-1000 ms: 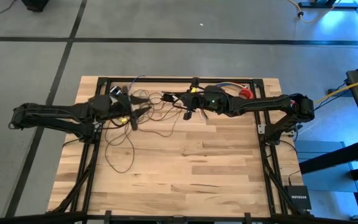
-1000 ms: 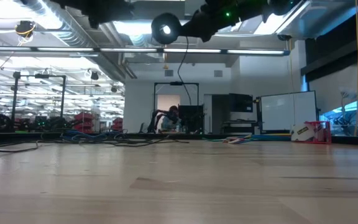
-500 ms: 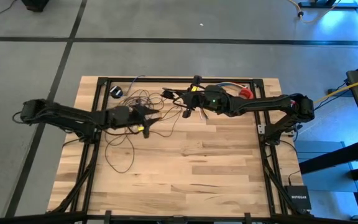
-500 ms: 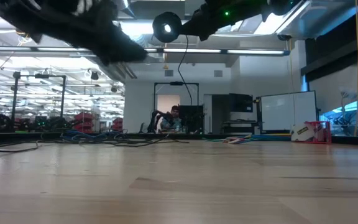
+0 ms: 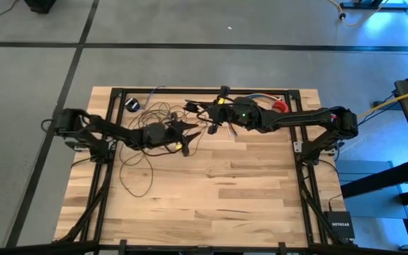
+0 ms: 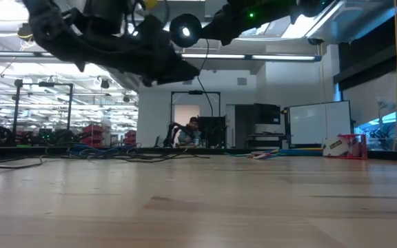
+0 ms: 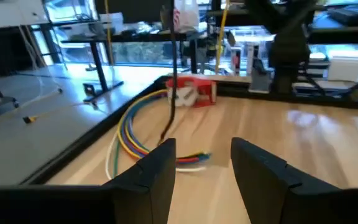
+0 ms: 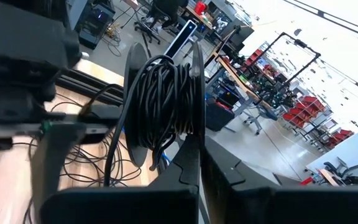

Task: Coiling cords

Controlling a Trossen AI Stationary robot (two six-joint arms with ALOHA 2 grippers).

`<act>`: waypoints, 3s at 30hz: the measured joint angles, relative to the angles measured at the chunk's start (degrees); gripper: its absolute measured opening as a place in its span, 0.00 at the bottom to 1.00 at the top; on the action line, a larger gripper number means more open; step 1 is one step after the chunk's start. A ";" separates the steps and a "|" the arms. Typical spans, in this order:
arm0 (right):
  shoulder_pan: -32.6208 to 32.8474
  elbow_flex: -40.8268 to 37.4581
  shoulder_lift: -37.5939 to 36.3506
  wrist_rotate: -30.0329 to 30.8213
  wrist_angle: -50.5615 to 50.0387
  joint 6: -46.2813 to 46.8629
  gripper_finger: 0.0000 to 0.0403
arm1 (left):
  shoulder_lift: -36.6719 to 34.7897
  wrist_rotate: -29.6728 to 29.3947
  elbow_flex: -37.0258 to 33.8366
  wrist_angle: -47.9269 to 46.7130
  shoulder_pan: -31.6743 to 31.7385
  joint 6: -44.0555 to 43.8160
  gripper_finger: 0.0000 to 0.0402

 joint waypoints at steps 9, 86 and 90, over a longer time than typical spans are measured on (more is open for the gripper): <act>0.00 -0.02 0.00 -0.02 -0.26 -0.02 0.01 | 5.31 -1.00 4.09 -0.10 2.02 2.38 0.32; 0.33 0.22 3.67 9.57 1.60 -5.73 0.01 | -25.47 -7.15 4.07 -37.33 -3.80 3.29 0.04; 0.37 0.59 3.67 9.57 1.55 -5.84 0.01 | -20.62 -7.34 4.04 -37.57 -2.98 -0.78 0.11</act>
